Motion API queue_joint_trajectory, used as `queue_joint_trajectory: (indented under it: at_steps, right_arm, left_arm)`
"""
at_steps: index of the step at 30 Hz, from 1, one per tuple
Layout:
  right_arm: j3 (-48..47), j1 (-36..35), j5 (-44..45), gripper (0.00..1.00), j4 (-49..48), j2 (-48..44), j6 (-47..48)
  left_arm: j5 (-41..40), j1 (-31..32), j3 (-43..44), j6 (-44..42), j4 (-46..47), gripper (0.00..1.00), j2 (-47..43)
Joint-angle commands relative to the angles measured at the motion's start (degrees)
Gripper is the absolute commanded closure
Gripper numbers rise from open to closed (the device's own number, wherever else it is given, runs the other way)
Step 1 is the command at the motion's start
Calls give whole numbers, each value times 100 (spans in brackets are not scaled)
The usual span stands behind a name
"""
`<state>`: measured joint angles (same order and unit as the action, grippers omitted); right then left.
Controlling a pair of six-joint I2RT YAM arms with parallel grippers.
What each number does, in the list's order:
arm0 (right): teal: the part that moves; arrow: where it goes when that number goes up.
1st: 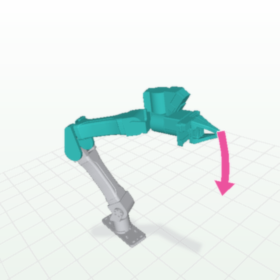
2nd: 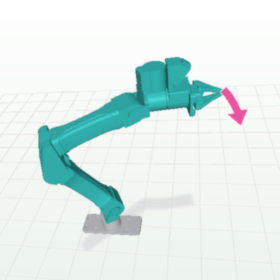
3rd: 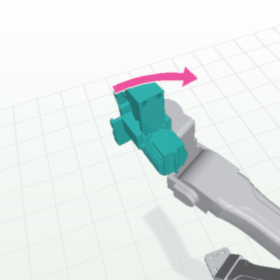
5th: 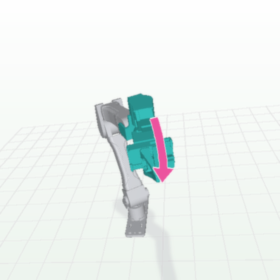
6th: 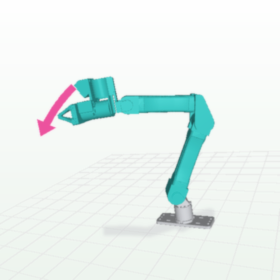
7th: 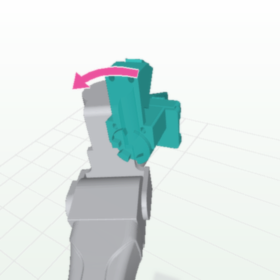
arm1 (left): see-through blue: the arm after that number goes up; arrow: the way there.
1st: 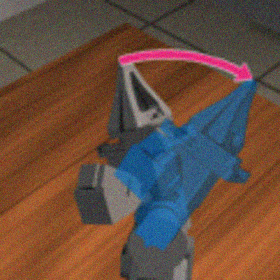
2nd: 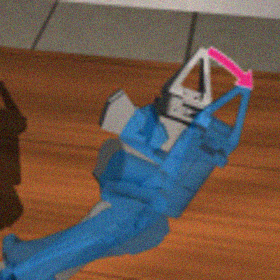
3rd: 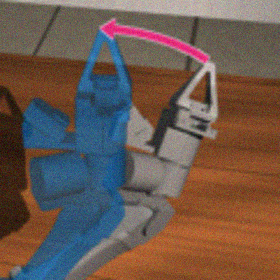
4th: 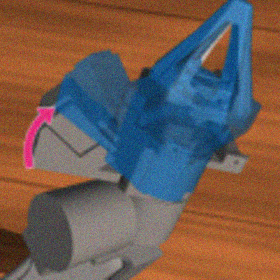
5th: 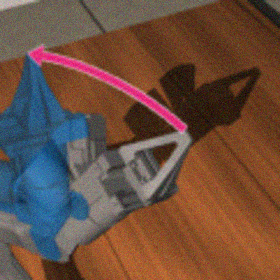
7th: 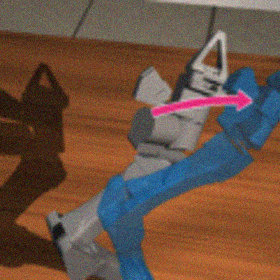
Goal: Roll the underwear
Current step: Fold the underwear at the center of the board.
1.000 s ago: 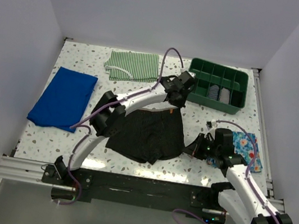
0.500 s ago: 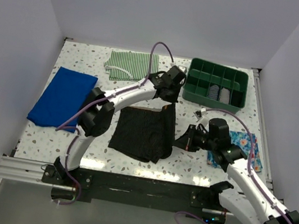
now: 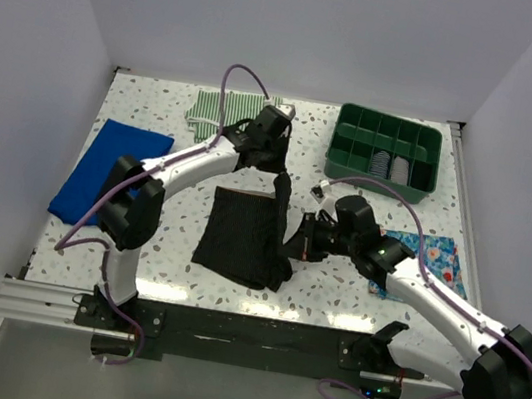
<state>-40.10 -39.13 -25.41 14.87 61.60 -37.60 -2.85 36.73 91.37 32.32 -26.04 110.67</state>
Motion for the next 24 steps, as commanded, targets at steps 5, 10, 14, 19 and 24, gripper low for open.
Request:
queue_joint_trajectory:
  at_steps: [5,10,14,19,24]
  right_arm:
    - [-832,-674,379,100,-406,747,-309]
    - [-1202,-1017,493,100,-477,1327,-379]
    - [-1483,-1280,563,100,-485,1696,-414]
    - [-1756,-1456,590,100,-608,2197,-555]
    - [-1975,-1544,598,100,-661,2628,-590]
  left_arm:
    - [101,-438,-830,-129,688,100,-818]
    - [153,-746,-1279,-191,837,100,-1074]
    - [241,-957,-1823,-173,1022,100,-1372]
    - [426,-1186,-2132,-217,1084,100,-1478]
    - [487,-1317,-2387,-234,1224,100,-1522]
